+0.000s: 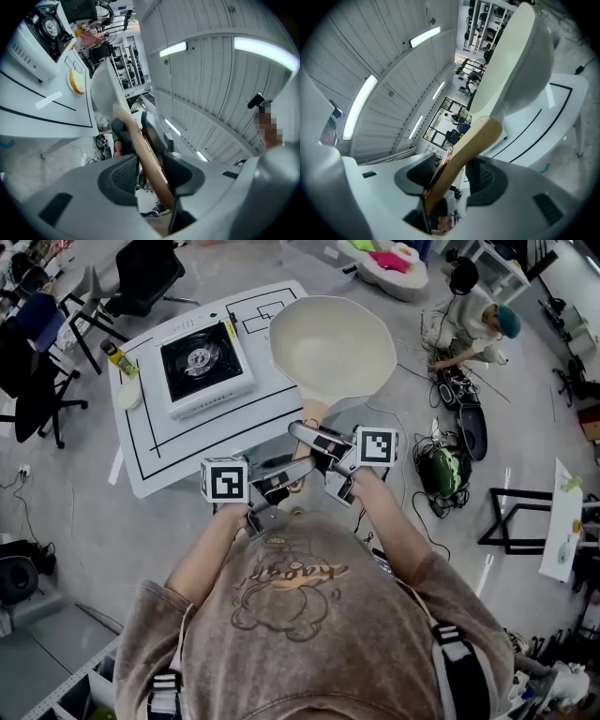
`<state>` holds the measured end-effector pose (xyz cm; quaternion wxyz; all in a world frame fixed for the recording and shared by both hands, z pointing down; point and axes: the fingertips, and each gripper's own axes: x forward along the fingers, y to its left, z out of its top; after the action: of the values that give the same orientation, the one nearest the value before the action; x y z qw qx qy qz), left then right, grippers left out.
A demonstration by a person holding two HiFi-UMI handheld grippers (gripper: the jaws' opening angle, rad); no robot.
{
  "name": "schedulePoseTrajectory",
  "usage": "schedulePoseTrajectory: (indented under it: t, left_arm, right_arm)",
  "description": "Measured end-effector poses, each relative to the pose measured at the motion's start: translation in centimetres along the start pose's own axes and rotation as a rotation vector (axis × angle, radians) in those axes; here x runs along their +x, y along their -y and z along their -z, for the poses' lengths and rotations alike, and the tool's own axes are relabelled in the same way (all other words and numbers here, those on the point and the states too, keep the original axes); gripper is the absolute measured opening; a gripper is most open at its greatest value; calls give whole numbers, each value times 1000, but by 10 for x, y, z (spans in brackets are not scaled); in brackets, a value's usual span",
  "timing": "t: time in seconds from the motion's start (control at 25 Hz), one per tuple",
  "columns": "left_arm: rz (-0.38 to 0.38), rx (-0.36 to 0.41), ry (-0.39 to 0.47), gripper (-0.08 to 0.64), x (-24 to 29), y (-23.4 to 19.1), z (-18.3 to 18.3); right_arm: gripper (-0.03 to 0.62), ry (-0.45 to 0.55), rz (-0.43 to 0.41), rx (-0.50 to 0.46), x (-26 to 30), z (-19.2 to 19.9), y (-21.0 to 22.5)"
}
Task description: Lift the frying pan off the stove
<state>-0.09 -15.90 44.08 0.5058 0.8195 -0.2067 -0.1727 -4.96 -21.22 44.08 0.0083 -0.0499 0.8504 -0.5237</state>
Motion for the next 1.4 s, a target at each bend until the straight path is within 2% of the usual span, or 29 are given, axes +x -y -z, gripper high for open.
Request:
schedulePoseTrajectory:
  t: [0.36,0.6,0.92,1.4]
  left_arm:
    - [41,-23,-83,167,17,1,27]
    - [54,-24,-109,169,19,-3,45]
    - [67,-16,-147,170,18,-20,56]
    - [69,-28,-153,172,17,-33,59]
  right_arm:
    - [204,94,54,15,-34,9,10]
    - [204,109,108,33,-49,24,24]
    - [204,132,103,36,-51,34,39]
    - [204,146,125,64,-52,38,55]
